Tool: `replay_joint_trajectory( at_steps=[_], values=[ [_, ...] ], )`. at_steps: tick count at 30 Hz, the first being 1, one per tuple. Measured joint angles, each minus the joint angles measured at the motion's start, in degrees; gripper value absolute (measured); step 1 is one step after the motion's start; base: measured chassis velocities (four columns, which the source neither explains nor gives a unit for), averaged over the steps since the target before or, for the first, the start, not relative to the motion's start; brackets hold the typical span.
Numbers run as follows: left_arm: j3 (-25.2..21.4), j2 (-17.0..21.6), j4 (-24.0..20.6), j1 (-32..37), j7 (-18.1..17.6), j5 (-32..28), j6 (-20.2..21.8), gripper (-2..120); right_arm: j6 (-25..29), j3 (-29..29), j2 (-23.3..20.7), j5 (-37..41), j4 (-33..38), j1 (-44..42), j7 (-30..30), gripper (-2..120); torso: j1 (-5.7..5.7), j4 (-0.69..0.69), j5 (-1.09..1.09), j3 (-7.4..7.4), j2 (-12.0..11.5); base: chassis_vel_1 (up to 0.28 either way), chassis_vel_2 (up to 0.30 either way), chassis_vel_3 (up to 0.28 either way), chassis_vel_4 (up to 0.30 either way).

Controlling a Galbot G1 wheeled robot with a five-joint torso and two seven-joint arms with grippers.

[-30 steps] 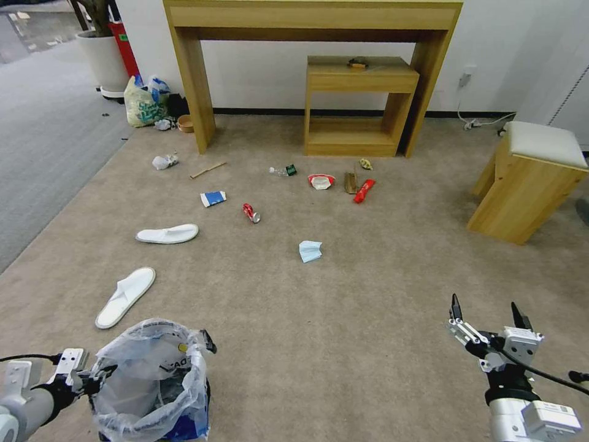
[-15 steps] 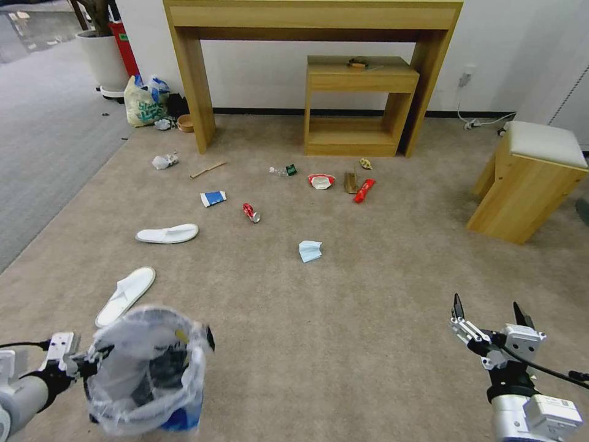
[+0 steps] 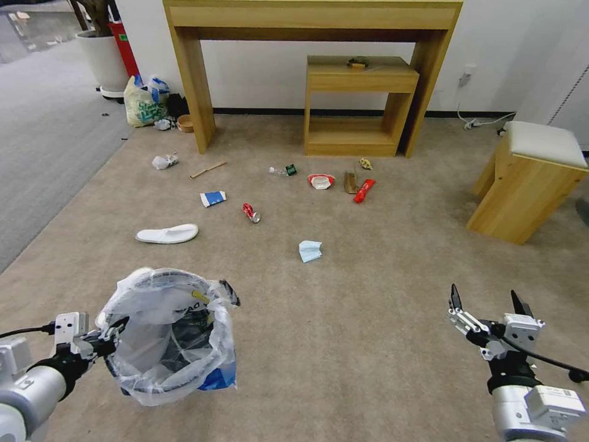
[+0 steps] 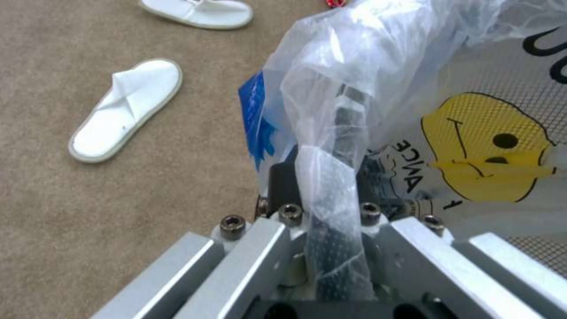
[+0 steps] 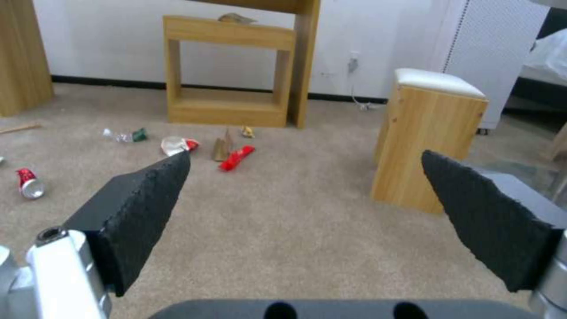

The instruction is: Pick up the trash bin and place the garbage on the floor into it.

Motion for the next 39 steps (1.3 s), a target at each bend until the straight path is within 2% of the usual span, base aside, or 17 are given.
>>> replay_joint_trajectory(
  at_steps=[8,14,39],
  values=[
    [0.36,-0.86,-0.72,0.59,0.52,1.12,0.00,0,0.05,0.00,-0.31,0.07,-0.13,0.12,0.25,100,0.00,0.00,0.00,0.00,0.00,0.021,0.033,-0.026,-0.026],
    [0.53,-0.99,-0.70,0.77,0.84,1.66,0.00,0,0.05,-0.01,-0.24,0.10,-0.47,0.26,0.74,100,0.00,0.00,-0.01,0.00,0.00,0.181,0.174,-0.151,-0.175],
    [1.49,-2.26,0.19,0.85,2.25,3.38,-0.05,0,0.22,-0.21,0.07,-0.08,-1.18,0.37,0.94,100,0.00,0.00,-0.02,0.00,-0.01,0.262,0.259,-0.264,-0.261]
  ],
)
